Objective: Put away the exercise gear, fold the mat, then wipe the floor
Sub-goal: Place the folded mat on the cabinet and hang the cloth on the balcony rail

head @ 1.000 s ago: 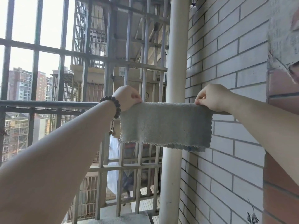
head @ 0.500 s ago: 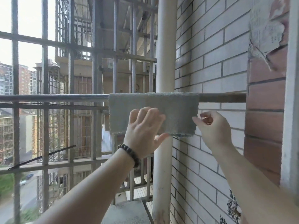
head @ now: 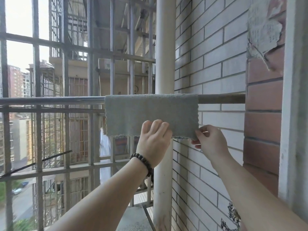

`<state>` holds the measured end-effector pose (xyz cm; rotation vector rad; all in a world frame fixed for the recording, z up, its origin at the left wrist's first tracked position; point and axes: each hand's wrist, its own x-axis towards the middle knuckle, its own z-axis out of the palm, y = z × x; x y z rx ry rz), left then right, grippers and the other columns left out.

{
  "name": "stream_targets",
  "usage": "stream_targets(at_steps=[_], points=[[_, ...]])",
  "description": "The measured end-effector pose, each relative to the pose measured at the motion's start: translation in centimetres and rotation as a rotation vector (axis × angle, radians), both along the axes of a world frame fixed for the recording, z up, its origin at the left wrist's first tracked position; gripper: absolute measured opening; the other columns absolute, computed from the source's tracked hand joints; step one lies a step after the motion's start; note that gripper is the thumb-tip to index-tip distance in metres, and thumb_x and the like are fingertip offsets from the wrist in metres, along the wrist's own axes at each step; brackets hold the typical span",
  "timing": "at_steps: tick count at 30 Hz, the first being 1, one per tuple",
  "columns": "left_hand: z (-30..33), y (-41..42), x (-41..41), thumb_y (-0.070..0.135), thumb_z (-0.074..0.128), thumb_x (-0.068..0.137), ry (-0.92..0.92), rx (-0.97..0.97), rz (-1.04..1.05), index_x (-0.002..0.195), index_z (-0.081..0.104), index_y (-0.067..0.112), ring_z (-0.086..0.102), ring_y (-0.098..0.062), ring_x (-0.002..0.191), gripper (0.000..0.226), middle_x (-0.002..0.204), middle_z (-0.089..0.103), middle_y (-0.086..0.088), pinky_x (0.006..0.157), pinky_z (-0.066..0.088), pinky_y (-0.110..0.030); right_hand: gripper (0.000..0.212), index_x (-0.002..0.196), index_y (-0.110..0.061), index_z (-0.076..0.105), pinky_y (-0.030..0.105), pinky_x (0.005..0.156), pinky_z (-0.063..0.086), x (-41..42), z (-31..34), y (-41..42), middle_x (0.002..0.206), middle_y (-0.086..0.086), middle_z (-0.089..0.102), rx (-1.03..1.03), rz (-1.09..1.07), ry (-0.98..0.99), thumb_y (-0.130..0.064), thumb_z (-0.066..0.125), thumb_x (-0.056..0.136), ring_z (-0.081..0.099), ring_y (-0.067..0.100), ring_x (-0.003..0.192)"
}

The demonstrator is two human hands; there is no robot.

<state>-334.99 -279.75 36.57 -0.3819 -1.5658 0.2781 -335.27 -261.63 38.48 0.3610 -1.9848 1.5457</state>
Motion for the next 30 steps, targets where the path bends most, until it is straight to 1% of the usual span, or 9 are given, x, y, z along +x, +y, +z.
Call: stream_targets(at_steps=[5, 10, 12, 14, 17, 19, 22, 25, 30], points=[[-0.9, -0.3, -0.5, 0.007, 0.068, 0.078, -0.074, 0.013, -0.016, 0.08, 0.064, 0.015, 0.058, -0.023, 0.093, 0.009, 0.091, 0.062, 0.001, 0.084, 0.042, -0.038, 0.016, 0.078, -0.011, 0.055, 0.042, 0.073, 0.057, 0.0, -0.4, 0.0, 0.08, 0.016, 0.068, -0.005, 0.007, -0.019, -0.013, 0.052, 0.094, 0.065, 0.018, 0.057], [-0.9, 0.0, -0.2, 0.009, 0.07, 0.077, -0.142, 0.046, -0.004, 0.082, 0.066, 0.016, 0.058, -0.024, 0.093, 0.01, 0.093, 0.062, 0.0, 0.084, 0.042, -0.039, 0.016, 0.078, -0.014, 0.055, 0.043, 0.077, 0.054, -0.3, -0.5, -0.3, 0.076, 0.01, 0.068, -0.001, -0.031, -0.006, -0.019, 0.054, 0.093, 0.066, 0.025, 0.069], [-0.8, -0.2, 0.5, 0.018, 0.067, 0.081, -0.192, 0.084, -0.012, 0.093, 0.066, 0.016, 0.056, -0.025, 0.1, 0.012, 0.102, 0.062, -0.001, 0.088, 0.041, -0.039, 0.013, 0.09, -0.012, 0.059, 0.033, 0.074, 0.046, 0.0, -0.5, -0.3, 0.085, 0.005, 0.067, 0.044, -0.062, 0.019, -0.024, 0.054, 0.093, 0.062, 0.025, 0.081], [-1.1, -0.4, 1.6, 0.031, 0.058, 0.087, -0.275, 0.171, 0.012, 0.11, 0.063, 0.017, 0.052, -0.025, 0.112, 0.027, 0.116, 0.06, -0.003, 0.095, 0.041, -0.042, 0.021, 0.106, -0.01, 0.058, 0.027, 0.072, 0.035, 0.7, -0.6, -0.3, 0.091, -0.001, 0.061, 0.079, -0.07, 0.053, -0.028, 0.054, 0.095, 0.054, 0.019, 0.085], [-1.9, -0.8, 4.0, 0.046, 0.044, 0.092, -0.44, 0.338, 0.098, 0.137, 0.048, 0.019, 0.042, -0.026, 0.131, 0.052, 0.137, 0.051, -0.003, 0.106, 0.036, -0.049, 0.034, 0.125, -0.01, 0.051, 0.023, 0.08, 0.033, 1.9, -1.1, -0.6, 0.105, 0.0, 0.056, 0.117, -0.044, 0.103, -0.027, 0.053, 0.096, 0.052, 0.017, 0.098], [-2.9, -1.0, 5.7, 0.055, 0.035, 0.093, -0.572, 0.435, 0.156, 0.15, 0.025, 0.025, 0.023, -0.024, 0.144, 0.065, 0.152, 0.034, -0.001, 0.116, 0.022, -0.049, 0.044, 0.135, -0.01, 0.044, 0.019, 0.09, 0.029, 2.4, -1.8, -0.7, 0.126, 0.007, 0.053, 0.159, -0.054, 0.148, -0.025, 0.053, 0.095, 0.047, 0.021, 0.119], [-4.7, -1.5, 8.0, 0.061, 0.027, 0.094, -0.674, 0.523, 0.202, 0.153, 0.001, 0.03, 0.001, -0.017, 0.148, 0.072, 0.161, 0.011, 0.005, 0.12, 0.007, -0.047, 0.051, 0.143, -0.013, 0.037, 0.024, 0.106, 0.03, 3.4, -3.5, -1.0, 0.139, 0.007, 0.046, 0.255, -0.096, 0.279, -0.024, 0.052, 0.095, 0.039, 0.023, 0.13], [-6.4, -1.7, 10.5, 0.065, 0.018, 0.092, -0.698, 0.579, 0.216, 0.153, -0.004, 0.032, -0.005, -0.014, 0.148, 0.073, 0.161, 0.001, 0.009, 0.121, 0.003, -0.045, 0.054, 0.144, -0.011, 0.035, 0.044, 0.108, 0.037, 5.2, -5.2, -1.3, 0.143, 0.01, 0.042, 0.315, -0.116, 0.305, -0.025, 0.051, 0.095, 0.035, 0.025, 0.135], [-10.6, -1.5, 14.8, 0.069, 0.003, 0.085, -0.723, 0.661, 0.235, 0.153, -0.005, 0.03, -0.008, -0.013, 0.147, 0.078, 0.16, 0.0, 0.008, 0.121, -0.002, -0.041, 0.057, 0.15, -0.019, 0.026, 0.039, 0.119, 0.019, 9.0, -9.8, -2.1, 0.156, 0.003, 0.023, 0.537, -0.064, 0.274, -0.034, 0.044, 0.098, 0.012, 0.017, 0.146]])
